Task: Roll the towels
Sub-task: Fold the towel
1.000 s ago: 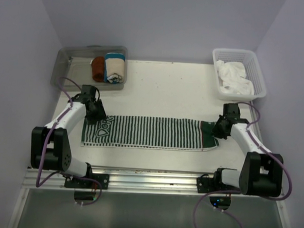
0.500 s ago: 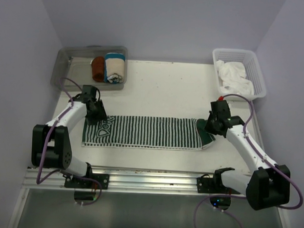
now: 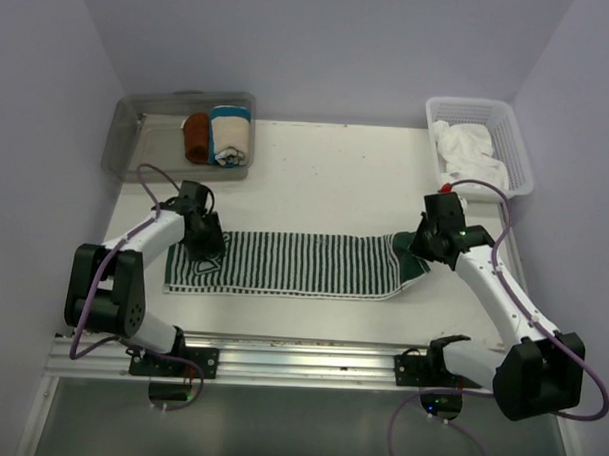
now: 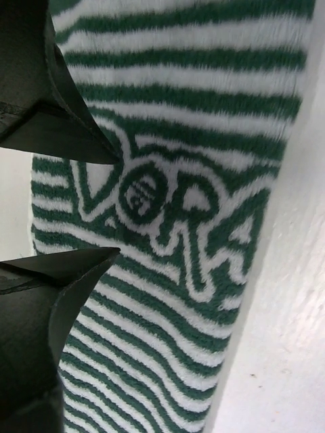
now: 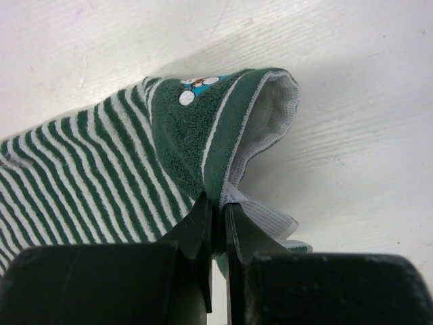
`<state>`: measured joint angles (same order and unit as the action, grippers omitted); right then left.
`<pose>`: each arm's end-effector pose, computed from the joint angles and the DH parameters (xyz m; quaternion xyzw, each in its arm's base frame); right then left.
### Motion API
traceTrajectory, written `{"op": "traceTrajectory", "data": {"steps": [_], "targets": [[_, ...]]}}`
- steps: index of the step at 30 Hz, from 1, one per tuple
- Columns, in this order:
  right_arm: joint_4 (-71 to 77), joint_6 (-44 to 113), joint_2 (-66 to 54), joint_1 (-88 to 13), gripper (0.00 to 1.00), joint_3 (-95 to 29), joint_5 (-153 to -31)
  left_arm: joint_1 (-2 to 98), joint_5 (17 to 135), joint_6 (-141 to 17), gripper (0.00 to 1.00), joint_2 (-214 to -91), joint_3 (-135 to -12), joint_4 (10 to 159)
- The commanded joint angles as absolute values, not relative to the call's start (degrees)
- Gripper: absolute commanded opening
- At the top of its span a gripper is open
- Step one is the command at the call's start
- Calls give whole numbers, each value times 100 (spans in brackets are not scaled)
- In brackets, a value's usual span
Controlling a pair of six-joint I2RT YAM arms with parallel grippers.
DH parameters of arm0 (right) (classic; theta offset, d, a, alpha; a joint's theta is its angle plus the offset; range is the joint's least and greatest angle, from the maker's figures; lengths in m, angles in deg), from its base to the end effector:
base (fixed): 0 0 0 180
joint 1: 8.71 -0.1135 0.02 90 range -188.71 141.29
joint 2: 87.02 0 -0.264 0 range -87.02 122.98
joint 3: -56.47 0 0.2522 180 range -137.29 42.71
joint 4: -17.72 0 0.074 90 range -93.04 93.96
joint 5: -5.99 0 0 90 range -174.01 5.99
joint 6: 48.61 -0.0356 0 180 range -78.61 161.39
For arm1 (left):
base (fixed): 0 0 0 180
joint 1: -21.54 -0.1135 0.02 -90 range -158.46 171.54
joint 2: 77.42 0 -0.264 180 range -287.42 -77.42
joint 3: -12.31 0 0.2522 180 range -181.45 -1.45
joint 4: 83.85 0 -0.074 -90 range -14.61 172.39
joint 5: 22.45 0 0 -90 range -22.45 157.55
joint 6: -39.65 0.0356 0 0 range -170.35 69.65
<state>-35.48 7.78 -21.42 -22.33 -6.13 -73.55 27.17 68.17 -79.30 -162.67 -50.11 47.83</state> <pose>0.2187 0.0463 0.2501 0.1915 0.9338 0.0361 0.3002 0.2647 -0.0265 0.1750 -0.1985 0.9663 -0.0538 0.1548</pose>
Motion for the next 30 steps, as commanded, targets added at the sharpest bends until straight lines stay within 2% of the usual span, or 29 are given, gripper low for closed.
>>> {"op": "traceTrajectory", "data": {"steps": [1, 6, 9, 16, 19, 23, 30], "targets": [[-3533, 886, -2189, -1848, 0, -985, -7486, 3067, 7036, -8181, 56, -16417, -4839, 5145], [-3831, 1457, -2453, -628, 0, -1186, -7663, 3515, 7247, -8628, 55, -16601, -4505, 5602], [-3919, 1686, -2523, -222, 0, -1275, -7742, 4016, 7379, -8971, 55, -16872, -4556, 5927], [-3955, 1756, -2479, -202, 0, -1460, -7681, 5421, 7774, -9500, 55, -17717, -5154, 6403], [-3990, 1809, -2716, -369, 0, -1477, -7637, 5590, 7775, -9474, 55, -17771, -5383, 6297], [-4095, 1687, -2770, -826, 0, -1618, -7470, 5555, 7214, -9237, 56, -17323, -5699, 5648], [-3849, 1063, -2594, -2528, 0, -1767, -7549, 4950, 7037, -8815, 58, -16286, -5657, 4848]]}}
